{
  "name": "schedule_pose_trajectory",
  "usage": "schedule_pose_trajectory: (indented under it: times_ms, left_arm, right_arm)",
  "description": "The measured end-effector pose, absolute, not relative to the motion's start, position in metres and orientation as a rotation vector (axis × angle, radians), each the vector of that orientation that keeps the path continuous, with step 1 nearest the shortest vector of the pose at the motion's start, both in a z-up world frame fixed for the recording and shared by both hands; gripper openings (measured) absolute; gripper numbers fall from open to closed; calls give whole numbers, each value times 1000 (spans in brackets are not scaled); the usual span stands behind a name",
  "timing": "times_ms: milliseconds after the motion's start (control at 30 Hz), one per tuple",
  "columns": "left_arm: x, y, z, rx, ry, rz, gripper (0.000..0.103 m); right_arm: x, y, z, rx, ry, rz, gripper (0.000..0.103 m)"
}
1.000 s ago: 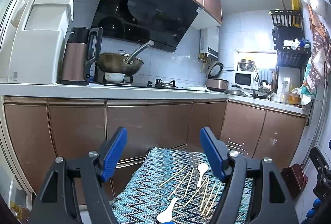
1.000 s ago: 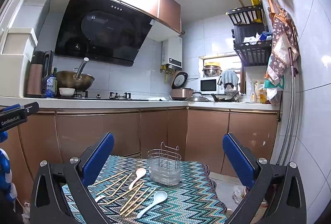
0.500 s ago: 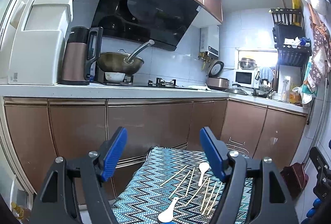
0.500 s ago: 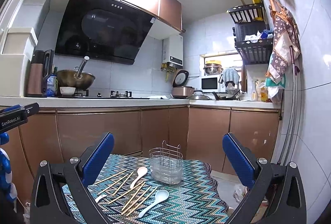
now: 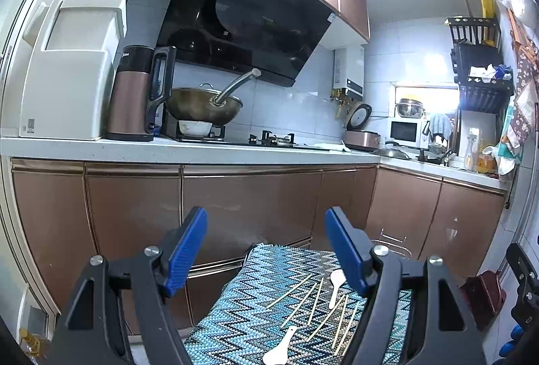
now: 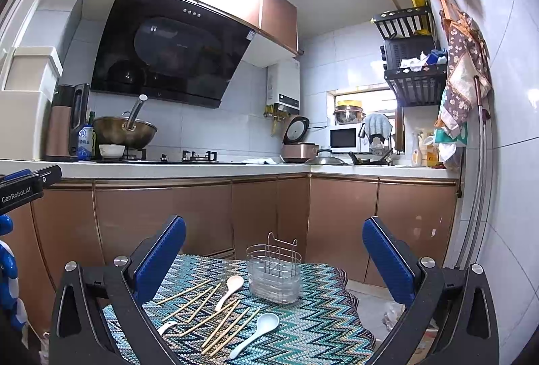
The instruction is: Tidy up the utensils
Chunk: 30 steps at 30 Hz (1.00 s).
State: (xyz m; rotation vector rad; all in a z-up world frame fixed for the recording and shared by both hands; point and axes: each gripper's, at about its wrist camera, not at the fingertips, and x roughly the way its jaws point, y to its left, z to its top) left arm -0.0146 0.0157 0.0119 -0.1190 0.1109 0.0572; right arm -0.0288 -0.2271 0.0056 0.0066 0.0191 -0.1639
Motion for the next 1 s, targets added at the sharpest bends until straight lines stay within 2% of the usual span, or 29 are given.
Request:
schedule_pose_trajectory:
  times_ms: [600, 1000]
  left_arm:
    - [41, 31, 8, -146, 167, 67, 71]
    - [111, 41, -31, -242, 383, 23, 71]
  right_arm:
    - [6, -267, -5, 76, 85, -176, 103]
    - [42, -286, -23, 86, 181, -171, 103]
